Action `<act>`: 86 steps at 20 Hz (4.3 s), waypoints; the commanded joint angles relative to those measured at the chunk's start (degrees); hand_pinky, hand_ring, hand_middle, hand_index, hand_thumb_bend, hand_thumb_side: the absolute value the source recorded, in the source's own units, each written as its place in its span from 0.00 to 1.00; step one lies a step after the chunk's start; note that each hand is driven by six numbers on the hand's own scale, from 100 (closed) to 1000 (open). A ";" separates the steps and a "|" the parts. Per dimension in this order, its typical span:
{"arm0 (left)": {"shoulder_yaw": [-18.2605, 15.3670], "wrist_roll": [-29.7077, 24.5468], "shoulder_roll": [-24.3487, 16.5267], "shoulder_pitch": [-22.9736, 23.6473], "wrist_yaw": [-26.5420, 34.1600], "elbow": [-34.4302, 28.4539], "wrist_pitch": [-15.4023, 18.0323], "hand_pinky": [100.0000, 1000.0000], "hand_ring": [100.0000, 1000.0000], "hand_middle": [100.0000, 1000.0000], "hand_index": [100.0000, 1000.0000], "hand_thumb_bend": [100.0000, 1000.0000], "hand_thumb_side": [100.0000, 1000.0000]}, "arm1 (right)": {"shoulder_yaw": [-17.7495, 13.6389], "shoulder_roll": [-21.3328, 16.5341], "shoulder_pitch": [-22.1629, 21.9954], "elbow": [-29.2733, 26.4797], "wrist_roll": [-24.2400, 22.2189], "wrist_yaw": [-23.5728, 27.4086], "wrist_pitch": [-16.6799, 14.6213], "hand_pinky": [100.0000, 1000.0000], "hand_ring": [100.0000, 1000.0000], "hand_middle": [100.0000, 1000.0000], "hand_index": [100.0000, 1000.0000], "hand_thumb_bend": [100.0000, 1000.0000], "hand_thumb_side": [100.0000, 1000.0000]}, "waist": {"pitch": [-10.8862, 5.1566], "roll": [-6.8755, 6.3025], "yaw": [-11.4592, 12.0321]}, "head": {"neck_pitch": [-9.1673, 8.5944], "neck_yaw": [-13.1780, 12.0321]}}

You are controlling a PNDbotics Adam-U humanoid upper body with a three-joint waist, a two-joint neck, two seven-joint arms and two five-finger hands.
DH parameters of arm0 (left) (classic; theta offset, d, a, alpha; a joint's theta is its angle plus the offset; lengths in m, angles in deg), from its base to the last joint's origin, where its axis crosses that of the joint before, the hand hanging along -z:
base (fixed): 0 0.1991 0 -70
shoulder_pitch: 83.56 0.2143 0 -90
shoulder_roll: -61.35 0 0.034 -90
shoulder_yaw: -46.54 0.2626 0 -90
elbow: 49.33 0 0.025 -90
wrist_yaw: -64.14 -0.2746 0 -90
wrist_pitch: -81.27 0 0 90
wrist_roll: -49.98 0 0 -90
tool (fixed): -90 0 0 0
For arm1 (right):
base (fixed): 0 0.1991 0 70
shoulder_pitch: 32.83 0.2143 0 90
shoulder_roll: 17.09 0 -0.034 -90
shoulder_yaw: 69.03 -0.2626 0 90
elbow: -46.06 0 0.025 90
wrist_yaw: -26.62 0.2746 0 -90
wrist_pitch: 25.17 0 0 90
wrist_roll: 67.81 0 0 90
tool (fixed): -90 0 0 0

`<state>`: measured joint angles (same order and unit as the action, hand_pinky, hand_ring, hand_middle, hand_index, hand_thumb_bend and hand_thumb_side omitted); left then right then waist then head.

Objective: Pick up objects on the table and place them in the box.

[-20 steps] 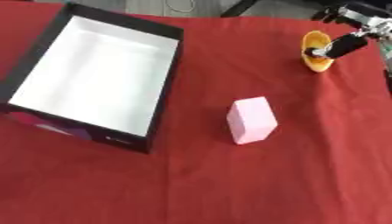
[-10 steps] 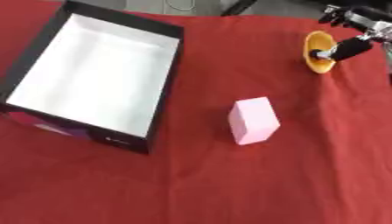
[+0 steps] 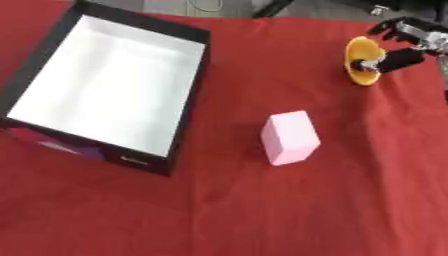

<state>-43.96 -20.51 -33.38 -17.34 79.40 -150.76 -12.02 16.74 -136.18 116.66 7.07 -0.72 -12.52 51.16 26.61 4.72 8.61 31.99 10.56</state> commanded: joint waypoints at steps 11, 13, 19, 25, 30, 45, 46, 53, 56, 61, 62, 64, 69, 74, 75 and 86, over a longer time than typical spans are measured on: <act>0.16 -0.46 -1.61 -0.51 -0.13 -0.82 -0.01 0.81 0.63 0.73 0.76 0.77 0.58 | -0.37 -0.77 -0.11 0.51 0.73 4.48 -1.55 0.88 0.77 0.59 0.72 0.34 0.00 | -0.73 0.50 -0.13 | -0.06 -0.06; 0.16 -0.50 -1.63 -0.49 -0.13 -0.77 0.00 0.81 0.63 0.72 0.76 0.76 0.58 | -0.20 -0.69 -0.25 0.44 0.67 5.75 -1.79 0.88 0.75 0.53 0.68 0.32 0.00 | -0.85 0.50 -0.16 | 0.05 -0.06; 0.14 -0.48 -1.70 -0.40 -0.08 -0.65 -0.03 0.81 0.63 0.72 0.75 0.76 0.58 | 0.49 -0.65 -0.88 -0.98 -0.14 9.24 -3.18 0.86 0.71 0.47 0.62 0.32 0.00 | -1.36 0.57 -0.29 | 0.60 -0.10; 0.14 -0.43 -1.83 -0.06 -0.05 -0.38 -0.07 0.81 0.63 0.72 0.75 0.75 0.58 | 1.34 -1.03 -1.32 -3.76 -0.06 12.25 -3.38 0.86 0.69 0.45 0.59 0.27 0.00 | -2.42 0.71 -0.65 | 1.46 -0.14; 0.08 -0.37 -2.02 0.32 -0.10 -0.04 0.01 0.81 0.63 0.72 0.75 0.75 0.58 | 2.12 -1.71 -1.06 -7.89 -0.28 15.38 -3.79 0.85 0.69 0.45 0.59 0.26 0.00 | -3.56 0.85 -1.12 | 2.24 -0.35; -1.18 2.13 -3.63 1.30 -0.96 -1.86 0.93 0.81 0.64 0.73 0.77 0.76 0.59 | 6.41 2.29 7.27 -21.26 2.12 19.64 -0.88 0.83 0.67 0.45 0.60 0.27 0.00 | -7.88 0.63 -2.29 | 5.44 1.01; -1.42 2.59 -4.15 1.52 -0.98 -2.44 1.02 0.81 0.64 0.73 0.77 0.76 0.59 | 6.83 3.33 8.41 -21.45 2.11 19.42 -0.61 0.83 0.67 0.45 0.60 0.27 0.00 | -8.27 0.53 -2.29 | 5.73 1.18; -3.74 6.78 -8.38 3.86 -1.17 -7.04 1.54 0.81 0.64 0.73 0.77 0.75 0.59 | 8.89 11.80 13.99 -21.39 1.98 17.67 0.81 0.83 0.66 0.45 0.59 0.24 0.00 | -10.59 -0.29 -1.55 | 7.26 3.05; -4.82 8.26 -10.13 5.28 -2.05 -8.79 1.21 0.81 0.65 0.73 0.77 0.75 0.59 | 9.66 16.47 15.68 -21.41 2.02 16.95 1.17 0.83 0.66 0.45 0.59 0.23 0.00 | -11.48 -0.74 -0.91 | 7.67 4.23; -7.01 11.22 -12.49 8.17 -1.45 -11.71 2.02 0.81 0.65 0.73 0.77 0.74 0.60 | 11.71 25.02 16.73 -22.71 1.53 15.26 1.32 0.83 0.66 0.45 0.59 0.22 0.00 | -12.66 -1.47 0.08 | 8.14 6.54; -7.51 11.93 -12.88 8.62 -1.36 -12.15 2.20 0.81 0.65 0.74 0.77 0.74 0.60 | 12.30 26.82 16.60 -23.34 1.32 14.87 1.22 0.83 0.66 0.45 0.59 0.22 0.00 | -12.83 -1.60 0.40 | 8.18 7.16; -8.49 13.26 -13.68 9.47 -1.21 -12.85 2.53 0.81 0.66 0.74 0.77 0.74 0.60 | 13.44 30.11 16.26 -24.56 0.89 14.20 1.05 0.83 0.65 0.45 0.59 0.22 0.00 | -13.09 -1.75 0.88 | 8.37 7.96; -11.20 17.13 -16.86 9.36 -0.66 -13.15 4.18 0.81 0.67 0.75 0.78 0.72 0.61 | 15.76 35.07 15.40 -26.27 0.51 11.44 0.85 0.82 0.65 0.45 0.59 0.24 0.00 | -13.57 -1.76 2.01 | 9.08 9.20; -14.15 22.14 -20.93 8.58 0.06 -13.16 5.96 0.81 0.69 0.75 0.79 0.71 0.61 | 17.11 39.05 14.41 -25.23 0.28 8.72 1.11 0.82 0.65 0.45 0.59 0.24 0.00 | -13.52 -1.99 2.89 | 9.39 9.92; -14.46 22.85 -21.51 8.51 0.44 -13.16 6.02 0.81 0.69 0.75 0.79 0.71 0.61 | 17.38 39.80 14.08 -24.87 0.12 8.06 1.05 0.83 0.65 0.45 0.59 0.23 0.00 | -13.44 -2.07 2.97 | 9.40 9.99; -14.75 24.55 -23.67 8.09 1.57 -12.96 5.67 0.81 0.69 0.75 0.79 0.71 0.61 | 19.24 43.04 11.57 -20.86 0.66 0.10 -1.36 0.81 0.66 0.48 0.62 0.28 0.00 | -12.95 -2.29 2.80 | 9.33 10.51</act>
<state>-58.09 3.93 -54.58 -8.74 80.78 -162.97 -6.28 35.88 -93.22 127.11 -13.45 -0.17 -11.43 50.42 20.45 3.83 11.33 41.38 20.84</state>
